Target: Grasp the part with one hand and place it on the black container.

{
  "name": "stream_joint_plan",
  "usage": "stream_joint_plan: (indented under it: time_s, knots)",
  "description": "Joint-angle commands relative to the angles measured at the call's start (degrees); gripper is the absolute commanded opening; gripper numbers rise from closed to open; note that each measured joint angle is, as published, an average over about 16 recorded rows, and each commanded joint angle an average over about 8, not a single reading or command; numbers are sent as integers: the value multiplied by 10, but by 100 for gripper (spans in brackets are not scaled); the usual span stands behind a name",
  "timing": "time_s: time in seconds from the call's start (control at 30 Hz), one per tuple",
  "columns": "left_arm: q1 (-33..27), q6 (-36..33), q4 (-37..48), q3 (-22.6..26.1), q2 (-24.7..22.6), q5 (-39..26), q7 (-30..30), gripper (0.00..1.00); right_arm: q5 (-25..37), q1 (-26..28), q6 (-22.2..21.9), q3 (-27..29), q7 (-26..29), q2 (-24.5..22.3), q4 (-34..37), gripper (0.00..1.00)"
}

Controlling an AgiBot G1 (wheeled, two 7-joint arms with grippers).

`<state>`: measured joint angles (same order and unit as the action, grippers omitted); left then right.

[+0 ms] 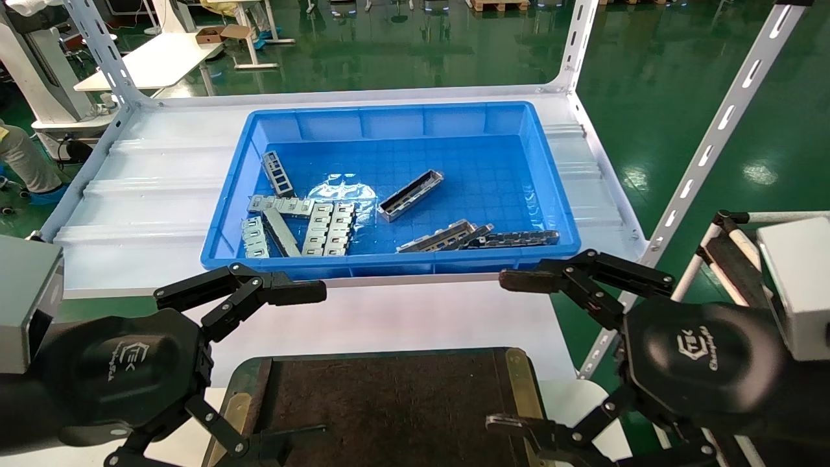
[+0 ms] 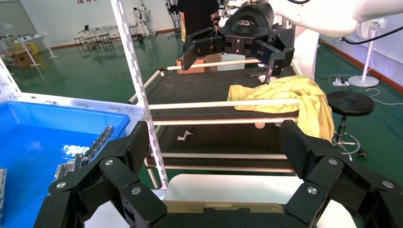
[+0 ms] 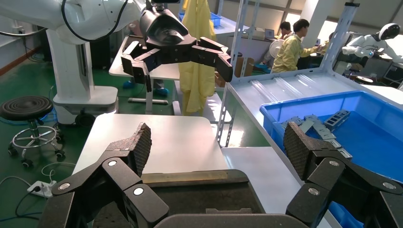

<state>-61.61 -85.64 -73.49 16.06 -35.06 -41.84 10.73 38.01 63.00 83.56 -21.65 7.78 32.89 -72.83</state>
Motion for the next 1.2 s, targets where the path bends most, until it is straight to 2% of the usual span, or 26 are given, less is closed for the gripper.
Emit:
stream_joint_plan:
  time_s: [0.03,1.2]
  knots:
    - [0,0,0,0,0,0,0,100,0,0,0,0,0,0,0,100]
    - [0,0,0,0,0,0,0,100,0,0,0,0,0,0,0,100]
